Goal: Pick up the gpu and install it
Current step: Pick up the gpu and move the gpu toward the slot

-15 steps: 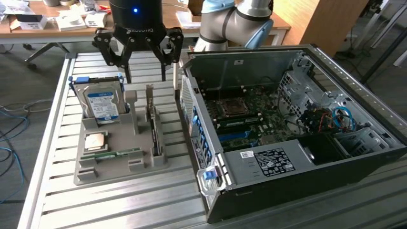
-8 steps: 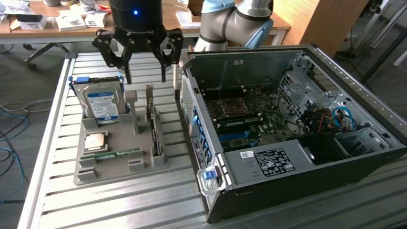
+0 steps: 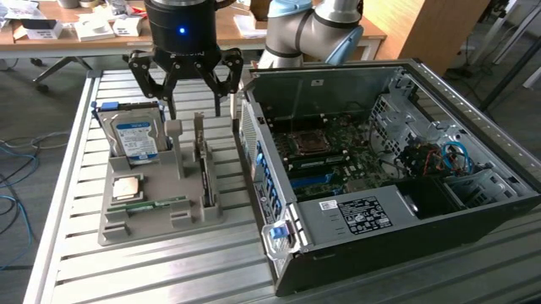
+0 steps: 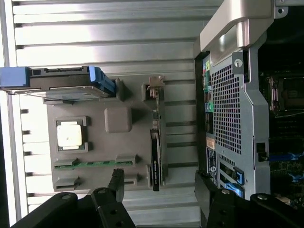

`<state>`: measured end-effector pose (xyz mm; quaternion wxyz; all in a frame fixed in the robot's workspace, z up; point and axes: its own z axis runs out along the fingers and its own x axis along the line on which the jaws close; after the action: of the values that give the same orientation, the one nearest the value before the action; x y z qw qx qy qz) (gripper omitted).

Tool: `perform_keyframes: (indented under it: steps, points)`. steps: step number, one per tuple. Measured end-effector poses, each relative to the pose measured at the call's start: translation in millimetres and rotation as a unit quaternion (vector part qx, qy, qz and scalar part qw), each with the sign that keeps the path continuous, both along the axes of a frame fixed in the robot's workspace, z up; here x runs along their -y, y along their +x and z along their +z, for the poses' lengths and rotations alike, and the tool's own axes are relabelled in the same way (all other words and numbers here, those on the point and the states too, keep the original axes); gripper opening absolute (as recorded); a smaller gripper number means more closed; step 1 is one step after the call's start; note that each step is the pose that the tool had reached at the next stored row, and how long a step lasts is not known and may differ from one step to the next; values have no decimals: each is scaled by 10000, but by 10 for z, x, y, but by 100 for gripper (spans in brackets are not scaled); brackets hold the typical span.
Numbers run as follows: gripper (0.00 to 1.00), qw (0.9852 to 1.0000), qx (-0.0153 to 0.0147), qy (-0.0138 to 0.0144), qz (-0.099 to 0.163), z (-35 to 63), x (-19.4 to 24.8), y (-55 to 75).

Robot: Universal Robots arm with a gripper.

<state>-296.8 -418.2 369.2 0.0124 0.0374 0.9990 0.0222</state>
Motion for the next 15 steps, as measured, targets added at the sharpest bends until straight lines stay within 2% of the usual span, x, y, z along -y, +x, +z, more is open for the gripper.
perform_keyframes:
  steps: [15]
  points:
    - [70, 10000, 1, 0, 0, -249, 0, 0]
